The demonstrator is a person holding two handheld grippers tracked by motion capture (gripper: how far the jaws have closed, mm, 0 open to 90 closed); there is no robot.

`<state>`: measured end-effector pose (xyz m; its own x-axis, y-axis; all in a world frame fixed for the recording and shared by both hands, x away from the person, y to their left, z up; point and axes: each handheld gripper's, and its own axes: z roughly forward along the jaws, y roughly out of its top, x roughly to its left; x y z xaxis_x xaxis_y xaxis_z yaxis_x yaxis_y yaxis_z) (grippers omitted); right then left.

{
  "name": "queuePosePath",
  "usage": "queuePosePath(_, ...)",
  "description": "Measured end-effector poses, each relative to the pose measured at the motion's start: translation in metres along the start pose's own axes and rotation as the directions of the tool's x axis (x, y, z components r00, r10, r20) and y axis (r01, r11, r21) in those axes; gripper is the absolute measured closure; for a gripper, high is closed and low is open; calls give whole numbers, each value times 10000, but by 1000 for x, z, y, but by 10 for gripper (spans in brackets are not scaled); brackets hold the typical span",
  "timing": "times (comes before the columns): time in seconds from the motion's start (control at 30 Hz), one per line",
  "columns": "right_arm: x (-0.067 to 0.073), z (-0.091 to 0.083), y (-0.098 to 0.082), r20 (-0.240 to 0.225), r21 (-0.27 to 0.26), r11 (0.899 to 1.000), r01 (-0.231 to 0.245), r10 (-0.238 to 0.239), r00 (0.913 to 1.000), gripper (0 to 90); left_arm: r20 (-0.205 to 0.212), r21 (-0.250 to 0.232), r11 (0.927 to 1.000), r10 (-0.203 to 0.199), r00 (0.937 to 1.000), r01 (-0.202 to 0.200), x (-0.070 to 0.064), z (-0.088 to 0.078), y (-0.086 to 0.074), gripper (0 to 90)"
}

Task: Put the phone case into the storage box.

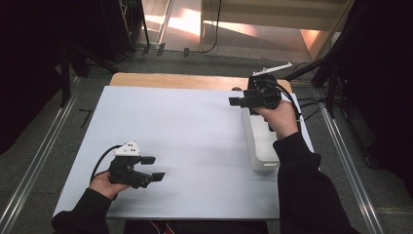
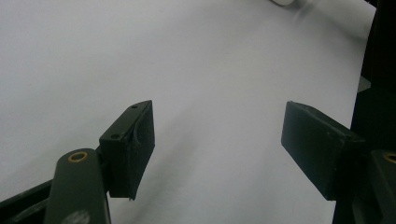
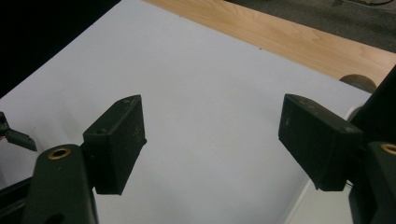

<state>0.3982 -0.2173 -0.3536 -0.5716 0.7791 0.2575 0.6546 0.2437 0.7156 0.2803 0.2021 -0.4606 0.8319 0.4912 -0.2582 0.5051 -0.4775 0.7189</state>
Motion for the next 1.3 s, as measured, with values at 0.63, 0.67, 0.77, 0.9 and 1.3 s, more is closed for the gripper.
queuePosePath(0.63, 15, 8, -34, -448, 242, 9991, 336, -325, 9985, 214, 13, -14, 10000, 31, 10000, -31, 0, 0, 0, 257)
queuePosePath(0.67, 16, 8, -36, -508, 203, 9989, 413, -403, 9979, 214, 21, -20, 10000, 20, 10000, -20, 0, 0, 0, 257)
queuePosePath(0.77, 19, 7, -42, -542, 222, 9980, 587, -574, 9969, 214, 26, -48, 10000, 26, 10000, -26, 0, 0, 0, 257)
queuePosePath(0.9, 22, 5, -48, -568, 129, 9970, 759, -750, 9956, 214, 13, -35, 10000, 76, 10000, -76, 0, -1, 0, 257)
queuePosePath(1.3, 36, 4, -64, -960, 190, 9962, 854, -832, 9919, 215, 78, -16, 10000, 82, 9999, -82, 0, -1, 1, 257)
